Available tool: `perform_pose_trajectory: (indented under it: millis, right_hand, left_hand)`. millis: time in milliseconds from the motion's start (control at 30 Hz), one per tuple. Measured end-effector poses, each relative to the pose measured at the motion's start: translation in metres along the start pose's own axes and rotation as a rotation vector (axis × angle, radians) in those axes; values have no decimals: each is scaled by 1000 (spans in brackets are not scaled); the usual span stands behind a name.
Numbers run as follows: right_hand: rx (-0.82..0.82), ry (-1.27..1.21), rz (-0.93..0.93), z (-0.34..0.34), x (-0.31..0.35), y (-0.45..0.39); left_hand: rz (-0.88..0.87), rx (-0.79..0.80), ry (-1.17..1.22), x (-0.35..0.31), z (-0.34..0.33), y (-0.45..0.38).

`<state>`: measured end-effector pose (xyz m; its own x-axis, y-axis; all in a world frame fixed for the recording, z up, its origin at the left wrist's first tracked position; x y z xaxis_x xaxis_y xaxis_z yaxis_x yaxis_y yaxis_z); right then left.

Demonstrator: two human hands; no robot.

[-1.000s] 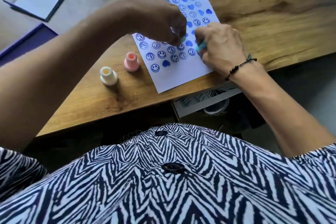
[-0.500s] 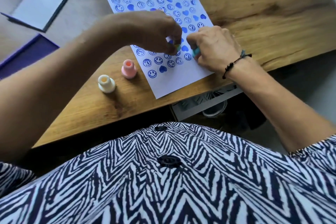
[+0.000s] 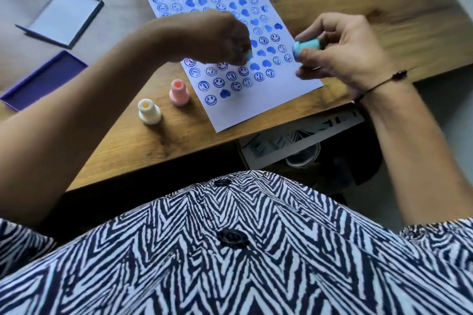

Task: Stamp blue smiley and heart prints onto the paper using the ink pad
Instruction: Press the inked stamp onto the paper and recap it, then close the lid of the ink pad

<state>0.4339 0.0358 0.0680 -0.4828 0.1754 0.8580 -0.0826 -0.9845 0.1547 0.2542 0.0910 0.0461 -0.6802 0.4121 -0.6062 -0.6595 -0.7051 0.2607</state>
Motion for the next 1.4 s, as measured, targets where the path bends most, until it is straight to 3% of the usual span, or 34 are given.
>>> perform_pose_trajectory:
  millis: [233,400,600,867,1133,1267,1333,1400]
  right_hand:
    - [-2,-327,52,-30,13,11]
    - [9,-398,149,-55,32,12]
    - [21,-354,253,-71,45,9]
    - [126,-404,335,-98,60,4]
    - [434,-542,173,-150,75,-33]
    - [491,-224,183,-174,73,-49]
    - [435,207,387,-184,75,-56]
    - [356,658,609,-193,80,-58]
  left_hand:
    - [-59,-270,724,-10,-3,31]
    - [-55,-376,941,-10,-7,49]
    - [-9,-524,983,-2,-2,64]
    - [27,-679,821,13,9,86]
    - [242,-850,656,58,21,98]
    - [390,-724,370,90,18,100]
    - [452,-712,260,105,25,105]
    - [516,-811,131,120,40,110]
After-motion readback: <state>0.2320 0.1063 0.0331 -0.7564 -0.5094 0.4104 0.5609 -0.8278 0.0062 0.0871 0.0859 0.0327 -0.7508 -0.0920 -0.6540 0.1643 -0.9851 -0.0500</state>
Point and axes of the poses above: each hand's wrist, its own y-axis away from the middle knuckle, its own z-axis out of the back of the hand, x = y × z, the point moved 4 cm from there along -y, towards the middle knuckle, and after that the axes turned 1 degree about x, right-handed, at the moved point
